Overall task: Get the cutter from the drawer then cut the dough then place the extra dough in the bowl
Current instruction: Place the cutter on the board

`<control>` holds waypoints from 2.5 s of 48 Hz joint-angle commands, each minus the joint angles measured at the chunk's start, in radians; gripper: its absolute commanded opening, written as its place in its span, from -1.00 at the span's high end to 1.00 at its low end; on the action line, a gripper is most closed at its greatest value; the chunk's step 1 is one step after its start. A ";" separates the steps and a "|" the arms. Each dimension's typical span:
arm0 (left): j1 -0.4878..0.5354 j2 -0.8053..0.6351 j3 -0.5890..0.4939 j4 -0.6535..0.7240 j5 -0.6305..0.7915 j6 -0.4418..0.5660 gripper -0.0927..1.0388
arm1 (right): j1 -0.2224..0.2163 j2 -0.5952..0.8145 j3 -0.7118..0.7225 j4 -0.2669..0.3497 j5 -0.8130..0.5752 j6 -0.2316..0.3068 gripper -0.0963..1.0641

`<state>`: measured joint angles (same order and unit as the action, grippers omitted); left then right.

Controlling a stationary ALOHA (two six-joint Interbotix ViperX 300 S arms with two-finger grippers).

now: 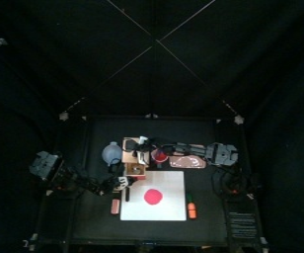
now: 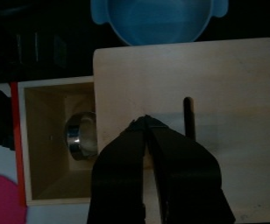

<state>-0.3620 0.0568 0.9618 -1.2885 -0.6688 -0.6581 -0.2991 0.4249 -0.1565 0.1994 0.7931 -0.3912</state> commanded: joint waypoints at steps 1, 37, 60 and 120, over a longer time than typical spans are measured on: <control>-0.005 -0.008 -0.005 0.003 0.006 -0.003 -0.23 | 0.002 -0.002 0.005 -0.009 0.020 0.000 0.79; -0.008 -0.005 0.014 -0.002 -0.002 0.000 -0.44 | 0.003 0.006 0.003 -0.011 0.020 0.000 0.79; -0.017 -0.026 0.017 0.003 -0.002 0.020 -0.64 | 0.003 0.011 0.002 -0.011 0.020 0.000 0.79; -0.003 -0.499 0.209 0.891 -0.101 0.603 -0.32 | 0.009 -0.021 -0.064 -0.011 0.026 0.002 0.79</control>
<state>-0.3712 -0.4280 1.1689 -0.4648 -0.7271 -0.0844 -0.2930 0.4403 -0.2010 0.1917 0.8145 -0.3896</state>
